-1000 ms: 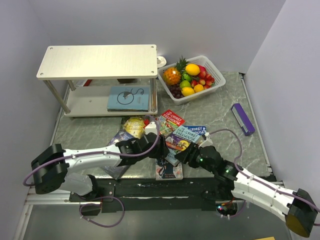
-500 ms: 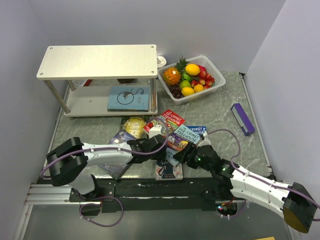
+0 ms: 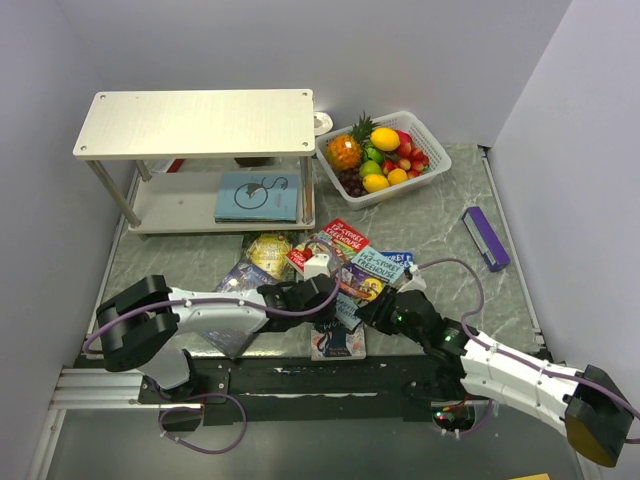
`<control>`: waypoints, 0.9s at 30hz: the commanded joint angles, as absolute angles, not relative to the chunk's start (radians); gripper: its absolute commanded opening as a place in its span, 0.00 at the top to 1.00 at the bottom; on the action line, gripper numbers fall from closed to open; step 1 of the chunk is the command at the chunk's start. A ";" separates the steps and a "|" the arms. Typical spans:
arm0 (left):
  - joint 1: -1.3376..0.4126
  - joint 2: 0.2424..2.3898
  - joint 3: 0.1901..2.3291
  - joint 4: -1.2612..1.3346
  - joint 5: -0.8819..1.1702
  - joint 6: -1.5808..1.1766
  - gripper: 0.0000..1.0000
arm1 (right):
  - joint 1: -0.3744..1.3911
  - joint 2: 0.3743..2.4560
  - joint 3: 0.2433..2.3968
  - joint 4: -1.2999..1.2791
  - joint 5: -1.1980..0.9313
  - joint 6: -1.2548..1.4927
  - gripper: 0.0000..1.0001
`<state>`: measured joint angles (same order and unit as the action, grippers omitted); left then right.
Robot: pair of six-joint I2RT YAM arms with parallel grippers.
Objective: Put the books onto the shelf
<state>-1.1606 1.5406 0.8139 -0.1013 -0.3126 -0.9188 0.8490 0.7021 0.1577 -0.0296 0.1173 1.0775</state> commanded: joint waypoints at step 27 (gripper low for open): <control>-0.994 0.727 0.591 -0.103 -0.187 -0.879 0.03 | 0.834 0.716 0.718 -0.334 -0.472 0.667 1.00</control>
